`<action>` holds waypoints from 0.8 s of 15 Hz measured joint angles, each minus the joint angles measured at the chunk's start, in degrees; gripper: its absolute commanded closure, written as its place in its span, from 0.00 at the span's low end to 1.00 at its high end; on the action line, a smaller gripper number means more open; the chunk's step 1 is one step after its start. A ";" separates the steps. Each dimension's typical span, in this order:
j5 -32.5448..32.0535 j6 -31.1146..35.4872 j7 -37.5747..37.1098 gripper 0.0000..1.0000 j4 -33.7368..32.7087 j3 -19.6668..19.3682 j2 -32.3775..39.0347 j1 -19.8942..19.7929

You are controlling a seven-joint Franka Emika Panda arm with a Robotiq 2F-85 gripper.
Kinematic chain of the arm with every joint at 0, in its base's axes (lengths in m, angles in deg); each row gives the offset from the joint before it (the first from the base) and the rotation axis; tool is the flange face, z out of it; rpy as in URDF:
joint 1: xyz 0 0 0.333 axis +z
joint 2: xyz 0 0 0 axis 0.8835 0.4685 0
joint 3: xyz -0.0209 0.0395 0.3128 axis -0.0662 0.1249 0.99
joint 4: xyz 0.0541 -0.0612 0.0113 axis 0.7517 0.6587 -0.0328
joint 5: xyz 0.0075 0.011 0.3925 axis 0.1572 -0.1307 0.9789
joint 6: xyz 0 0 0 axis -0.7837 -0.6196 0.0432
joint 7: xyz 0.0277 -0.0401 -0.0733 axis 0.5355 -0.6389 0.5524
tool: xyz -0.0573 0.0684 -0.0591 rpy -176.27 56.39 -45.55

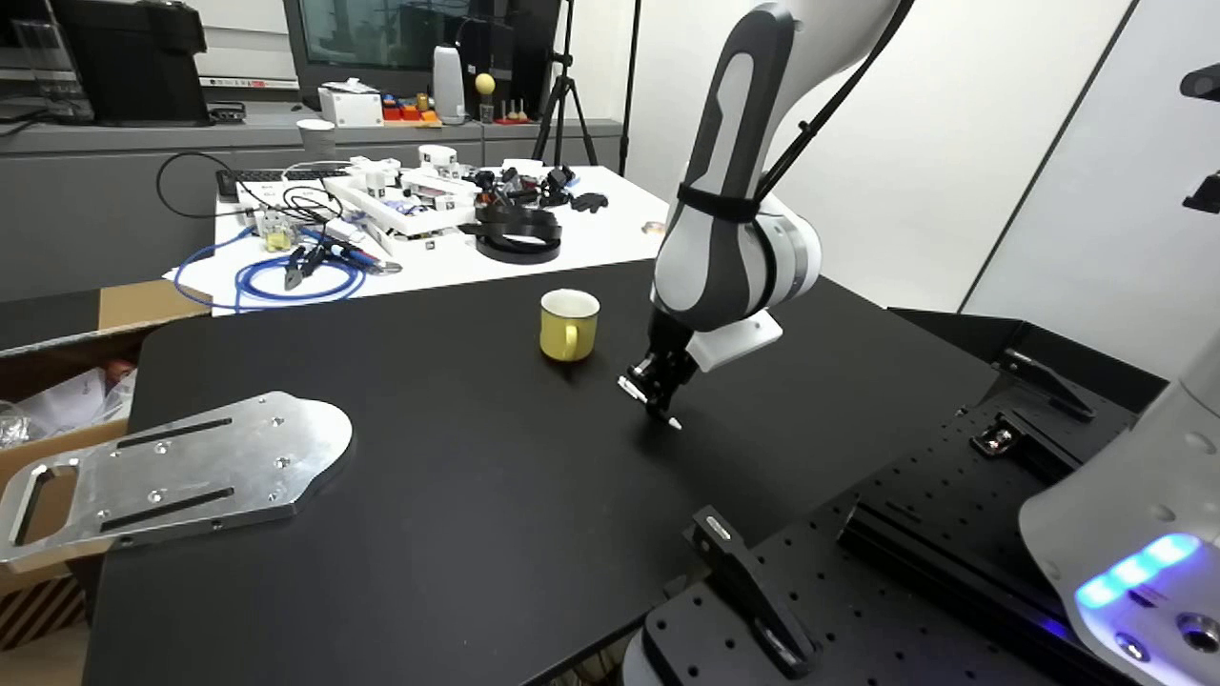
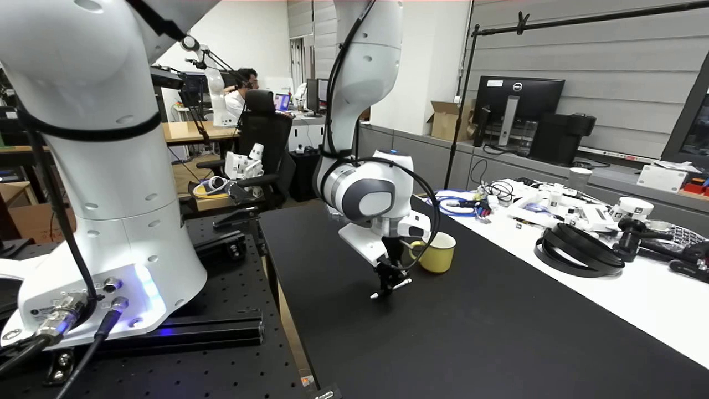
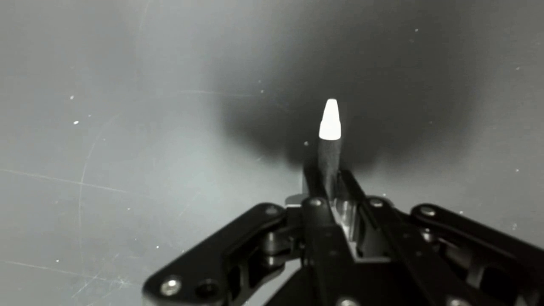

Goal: Put the pen in the cup

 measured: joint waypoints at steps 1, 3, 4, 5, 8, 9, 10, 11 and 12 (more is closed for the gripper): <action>0.00 0.04 -0.01 0.97 -0.04 -0.17 0.00 0.01; 0.01 0.11 -0.06 0.97 -0.18 -0.63 -0.08 0.00; 0.01 0.13 -0.07 0.97 -0.29 -0.92 -0.20 -0.01; 0.07 0.14 -0.11 0.97 -0.47 -1.16 -0.37 -0.07; 0.39 -0.07 -0.33 0.97 -1.10 -1.91 -1.44 -0.29; 0.76 -0.44 -0.38 0.97 -1.30 -2.13 -2.07 -0.39; 1.14 -1.34 -0.49 0.97 -1.56 -2.37 -2.84 -0.50; 1.39 -2.84 -0.72 0.97 -1.85 -2.53 -3.83 -0.73; 1.85 -4.71 -0.97 0.97 -2.17 -2.75 -4.94 -0.87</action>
